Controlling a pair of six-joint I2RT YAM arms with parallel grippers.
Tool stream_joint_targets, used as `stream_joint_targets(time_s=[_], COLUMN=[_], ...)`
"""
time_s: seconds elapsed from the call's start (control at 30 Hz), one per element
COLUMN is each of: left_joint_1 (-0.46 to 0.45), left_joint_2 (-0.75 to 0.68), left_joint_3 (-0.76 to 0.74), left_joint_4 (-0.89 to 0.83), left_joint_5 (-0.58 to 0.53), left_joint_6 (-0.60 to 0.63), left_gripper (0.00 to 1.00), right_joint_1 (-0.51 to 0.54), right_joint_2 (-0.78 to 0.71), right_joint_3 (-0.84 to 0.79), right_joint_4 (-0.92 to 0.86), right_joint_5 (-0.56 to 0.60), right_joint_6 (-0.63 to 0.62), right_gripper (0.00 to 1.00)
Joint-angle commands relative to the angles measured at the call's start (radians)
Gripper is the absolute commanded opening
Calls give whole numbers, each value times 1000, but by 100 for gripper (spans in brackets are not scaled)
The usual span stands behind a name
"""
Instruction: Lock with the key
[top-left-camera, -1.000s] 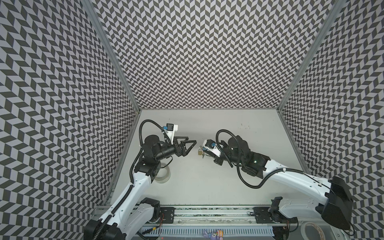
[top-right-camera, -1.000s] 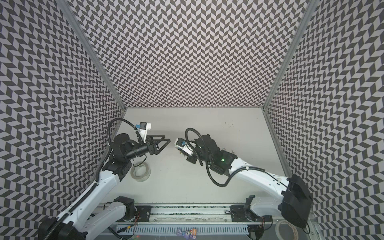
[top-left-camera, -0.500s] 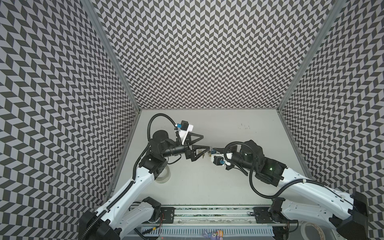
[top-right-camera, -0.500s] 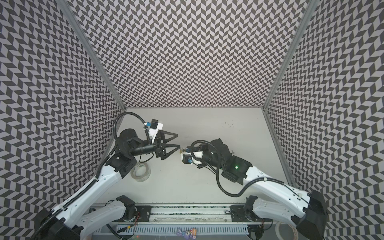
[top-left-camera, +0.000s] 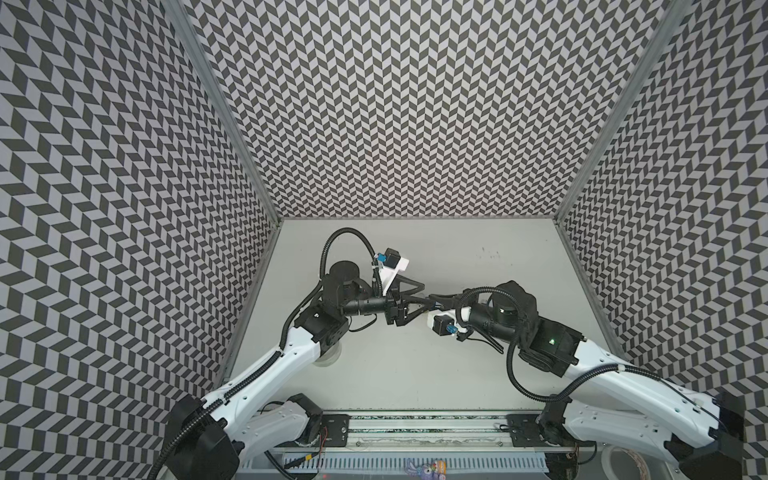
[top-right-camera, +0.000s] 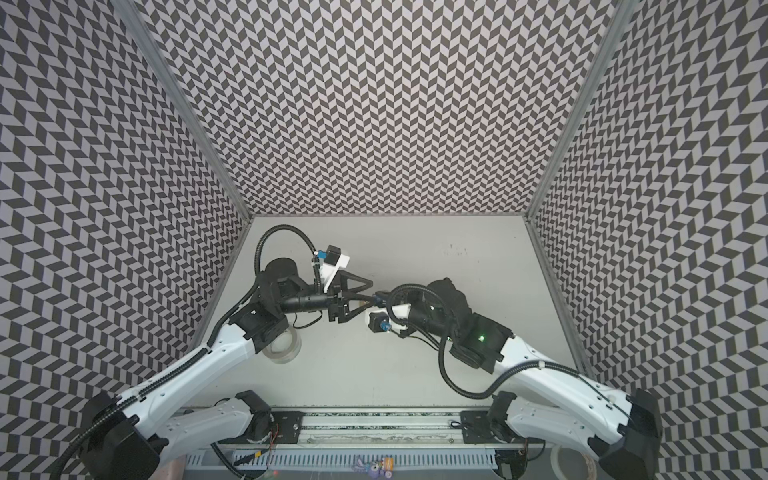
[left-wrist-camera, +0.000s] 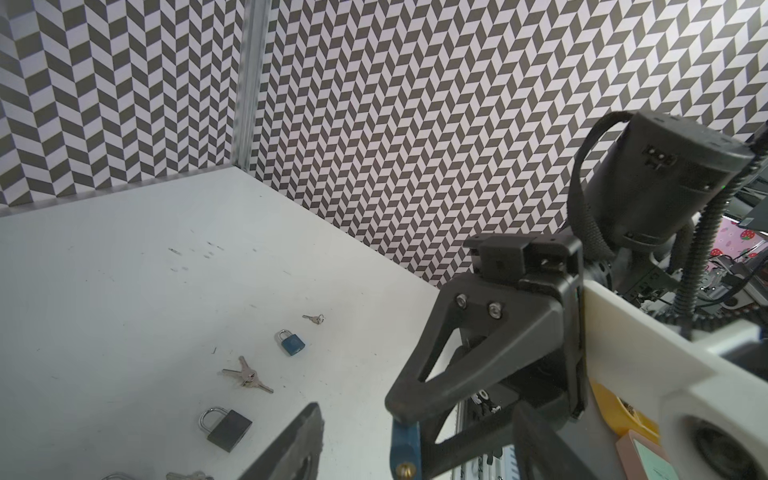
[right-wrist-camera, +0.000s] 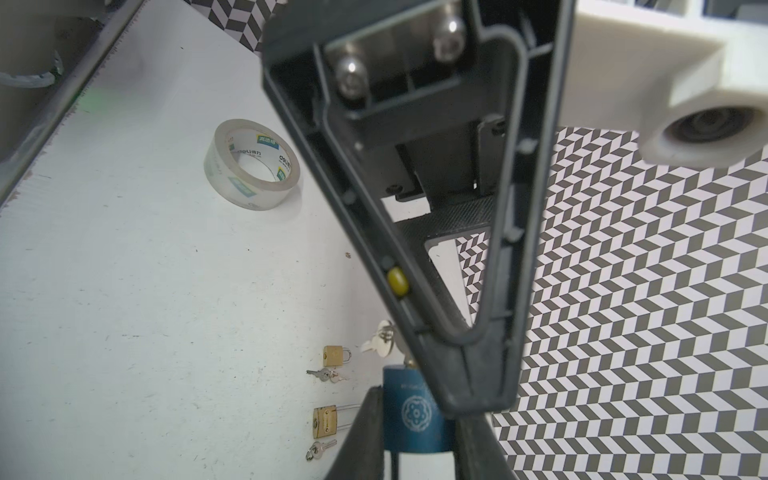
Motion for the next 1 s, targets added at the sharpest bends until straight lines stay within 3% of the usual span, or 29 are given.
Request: stream_joint_targets(time_s=[0.0,0.37,0.67,0.73,0.83,0.97], left_joint_1=[-15,-17,-17,-17,-17,-17], left_joint_2=[2,6,4,5,4,4], left_joint_3=[25,28,28,25,21,22], left_joint_4=[-10,-44,-65,-69,-75,-75], left_joint_5=[-6,-95,-103,-96,-93,-88], left_joint_6=[15,22,32,33,33,36], left_gripper=[72,75,77,73,57,49], right_joint_1=[4,4,3,5,5,3], right_joint_2=[-18,-21,-26,-25,-22,-22], right_joint_3=[9,14,11,9,8,6], right_joint_4=[64,75,96,107,112,115], right_joint_5=[-10,-48,-51,-38,-23,-33], right_joint_6=[0,-9,-3,-4,-3,0], right_gripper=[0,0,0,0,0,0])
